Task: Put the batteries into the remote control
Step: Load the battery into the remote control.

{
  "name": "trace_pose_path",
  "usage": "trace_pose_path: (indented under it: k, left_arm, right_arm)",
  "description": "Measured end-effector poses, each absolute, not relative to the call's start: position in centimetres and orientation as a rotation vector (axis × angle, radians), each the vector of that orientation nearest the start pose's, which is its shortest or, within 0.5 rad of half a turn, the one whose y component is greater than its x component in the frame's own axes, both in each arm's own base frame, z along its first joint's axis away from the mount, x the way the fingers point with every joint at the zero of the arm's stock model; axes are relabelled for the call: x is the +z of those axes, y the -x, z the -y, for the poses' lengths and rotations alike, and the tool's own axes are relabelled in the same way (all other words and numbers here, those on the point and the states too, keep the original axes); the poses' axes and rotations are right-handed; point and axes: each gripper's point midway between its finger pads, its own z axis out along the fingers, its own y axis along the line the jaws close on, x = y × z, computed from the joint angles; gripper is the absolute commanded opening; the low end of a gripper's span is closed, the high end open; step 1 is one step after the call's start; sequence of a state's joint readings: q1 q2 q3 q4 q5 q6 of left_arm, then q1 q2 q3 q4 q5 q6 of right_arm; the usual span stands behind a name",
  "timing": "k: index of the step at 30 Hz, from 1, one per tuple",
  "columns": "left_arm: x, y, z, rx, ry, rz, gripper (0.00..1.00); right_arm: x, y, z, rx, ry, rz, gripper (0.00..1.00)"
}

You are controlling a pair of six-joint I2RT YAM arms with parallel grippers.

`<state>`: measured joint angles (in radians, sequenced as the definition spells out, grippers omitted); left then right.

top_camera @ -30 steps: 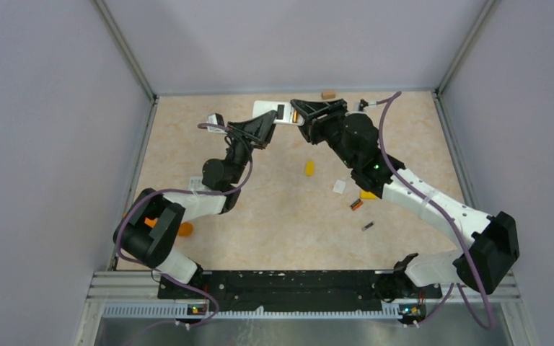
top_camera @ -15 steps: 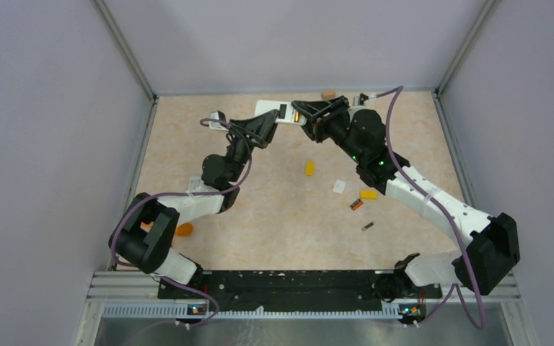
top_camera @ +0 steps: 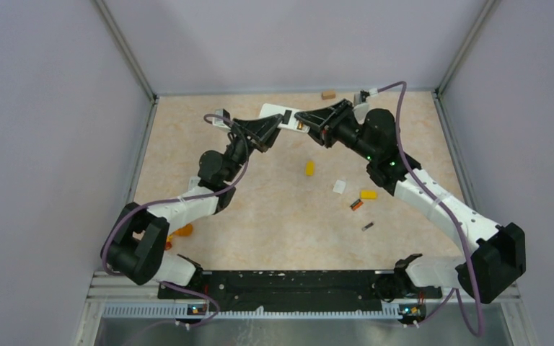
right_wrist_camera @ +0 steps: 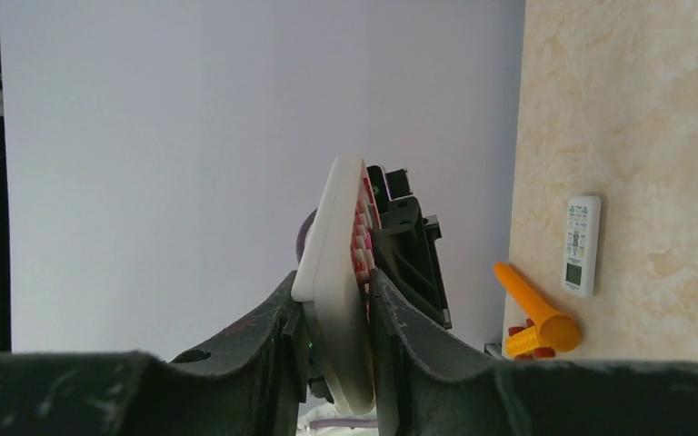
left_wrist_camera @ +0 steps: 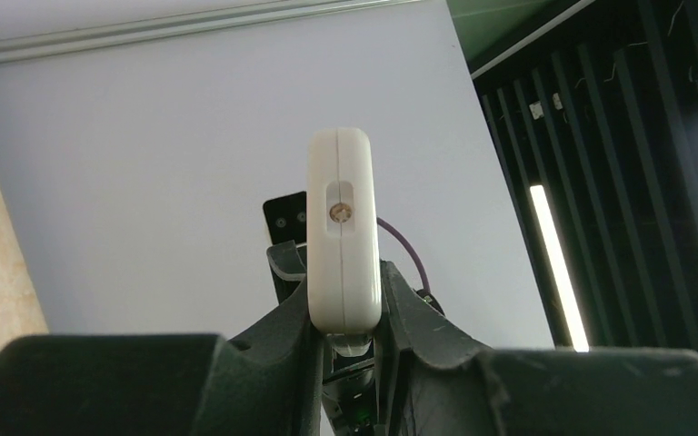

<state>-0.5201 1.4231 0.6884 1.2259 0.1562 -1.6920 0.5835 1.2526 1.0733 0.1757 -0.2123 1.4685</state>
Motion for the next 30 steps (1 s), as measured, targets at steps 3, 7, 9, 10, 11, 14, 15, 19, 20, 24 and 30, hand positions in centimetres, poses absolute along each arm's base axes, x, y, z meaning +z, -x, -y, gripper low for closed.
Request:
trace_pose_path:
  k: [3, 7, 9, 10, 11, 14, 15, 19, 20, 24, 30]
  left_arm:
    - [37.4, -32.3, 26.3, -2.019, 0.582, -1.223, 0.0]
    - [37.6, -32.2, 26.0, -2.003, 0.571, -1.224, 0.0]
    - [37.8, -32.3, 25.7, -1.991, 0.567, -1.212, 0.0]
    - [37.9, -32.3, 25.6, -1.984, 0.56, -1.209, 0.0]
    - [37.9, -32.4, 25.5, -1.976, 0.557, -1.207, 0.0]
    - [37.8, -32.5, 25.3, -1.957, 0.541, -1.211, 0.0]
    - [37.7, -32.5, 25.3, -1.952, 0.534, -1.214, 0.0]
    - [37.0, -32.3, 25.6, -1.932, 0.488, -1.253, 0.0]
    - [36.8, -32.2, 25.7, -1.929, 0.474, -1.267, 0.0]
    - [36.0, -31.4, 26.6, -1.921, 0.389, -1.334, 0.0]
    - [35.3, -29.8, 27.5, -1.94, 0.264, -1.409, 0.0]
  right_arm:
    - [37.4, -31.1, -29.9, 1.697, -0.582, -1.786, 0.33]
    - [36.9, -30.8, -30.0, 1.667, -0.507, -1.809, 0.73]
    - [36.3, -30.6, -30.0, 1.638, -0.458, -1.834, 0.78]
    - [36.2, -30.5, -30.0, 1.627, -0.435, -1.839, 0.8]
    - [36.1, -30.4, -30.0, 1.62, -0.406, -1.841, 0.8]
    - [36.3, -30.1, -30.0, 1.615, -0.319, -1.831, 0.8]
    - [36.5, -29.9, -30.0, 1.617, -0.288, -1.819, 0.81]
    - [36.3, -28.9, -29.7, 1.602, -0.179, -1.777, 0.8]
    - [36.0, -28.7, -29.5, 1.591, -0.162, -1.773, 0.79]
    - [35.3, -28.1, -28.6, 1.508, -0.084, -1.747, 0.73]
    - [35.5, -27.5, -27.3, 1.403, -0.006, -1.679, 0.64]
